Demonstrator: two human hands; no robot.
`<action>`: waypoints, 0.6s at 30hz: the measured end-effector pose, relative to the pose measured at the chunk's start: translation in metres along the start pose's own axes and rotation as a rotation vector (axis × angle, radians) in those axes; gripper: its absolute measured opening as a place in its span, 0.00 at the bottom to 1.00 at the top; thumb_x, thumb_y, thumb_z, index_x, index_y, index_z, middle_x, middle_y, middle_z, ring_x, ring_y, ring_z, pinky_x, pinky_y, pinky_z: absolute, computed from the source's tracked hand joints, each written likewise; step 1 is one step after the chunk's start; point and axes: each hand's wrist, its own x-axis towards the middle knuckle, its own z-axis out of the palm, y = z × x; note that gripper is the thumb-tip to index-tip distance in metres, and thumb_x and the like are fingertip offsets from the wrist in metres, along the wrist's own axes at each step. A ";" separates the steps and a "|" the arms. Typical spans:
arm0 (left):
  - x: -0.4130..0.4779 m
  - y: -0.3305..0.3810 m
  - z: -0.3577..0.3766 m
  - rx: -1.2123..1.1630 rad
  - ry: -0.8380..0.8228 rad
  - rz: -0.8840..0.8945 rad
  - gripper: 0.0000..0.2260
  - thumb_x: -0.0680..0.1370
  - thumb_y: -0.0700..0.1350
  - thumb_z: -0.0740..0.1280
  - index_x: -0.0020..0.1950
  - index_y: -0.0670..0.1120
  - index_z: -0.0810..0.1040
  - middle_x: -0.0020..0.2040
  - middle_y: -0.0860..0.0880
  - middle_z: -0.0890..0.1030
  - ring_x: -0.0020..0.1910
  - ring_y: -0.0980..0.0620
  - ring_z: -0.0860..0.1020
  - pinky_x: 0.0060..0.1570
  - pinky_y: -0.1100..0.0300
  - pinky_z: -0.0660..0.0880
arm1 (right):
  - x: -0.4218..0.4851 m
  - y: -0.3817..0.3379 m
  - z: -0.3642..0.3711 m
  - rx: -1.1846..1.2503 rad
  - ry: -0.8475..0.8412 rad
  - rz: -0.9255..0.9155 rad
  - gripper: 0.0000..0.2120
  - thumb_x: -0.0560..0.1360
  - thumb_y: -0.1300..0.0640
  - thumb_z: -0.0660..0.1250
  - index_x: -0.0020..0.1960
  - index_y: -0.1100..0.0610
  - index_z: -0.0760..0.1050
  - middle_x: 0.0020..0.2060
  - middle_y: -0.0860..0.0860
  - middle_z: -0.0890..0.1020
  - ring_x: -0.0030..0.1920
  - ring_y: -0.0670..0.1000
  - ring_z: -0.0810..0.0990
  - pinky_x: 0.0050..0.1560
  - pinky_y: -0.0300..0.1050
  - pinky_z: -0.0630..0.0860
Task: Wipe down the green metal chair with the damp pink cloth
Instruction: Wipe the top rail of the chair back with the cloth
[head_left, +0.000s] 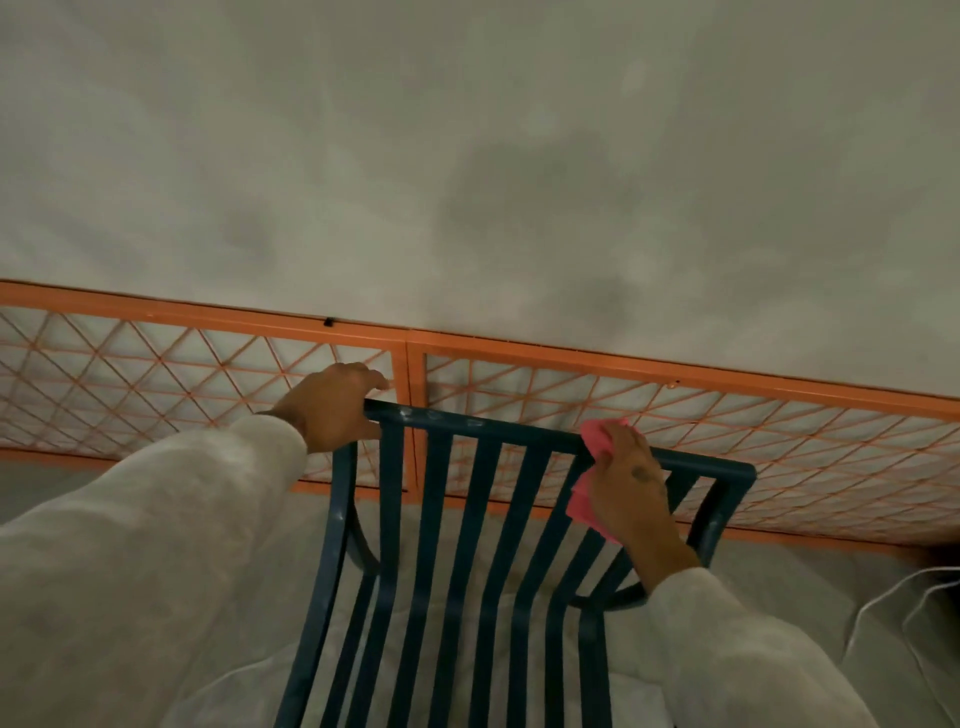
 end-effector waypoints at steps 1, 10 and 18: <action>0.001 -0.007 -0.001 -0.015 -0.003 0.006 0.27 0.73 0.48 0.73 0.71 0.48 0.70 0.67 0.48 0.74 0.65 0.46 0.72 0.65 0.50 0.71 | -0.003 -0.008 0.008 -0.008 0.005 -0.016 0.22 0.79 0.67 0.56 0.72 0.54 0.65 0.70 0.54 0.67 0.62 0.57 0.72 0.52 0.44 0.67; 0.010 -0.055 -0.007 -0.148 -0.035 0.105 0.07 0.72 0.45 0.73 0.50 0.52 0.82 0.43 0.54 0.80 0.42 0.55 0.78 0.47 0.56 0.77 | -0.027 -0.083 0.081 0.031 -0.037 -0.071 0.26 0.79 0.66 0.58 0.75 0.52 0.59 0.74 0.52 0.61 0.62 0.56 0.74 0.57 0.44 0.73; 0.015 -0.062 0.002 -0.223 0.005 0.108 0.09 0.71 0.45 0.75 0.49 0.51 0.82 0.44 0.52 0.81 0.44 0.52 0.79 0.45 0.60 0.74 | -0.042 -0.139 0.133 0.062 -0.129 -0.123 0.31 0.80 0.64 0.59 0.78 0.51 0.52 0.78 0.48 0.52 0.69 0.55 0.70 0.65 0.45 0.71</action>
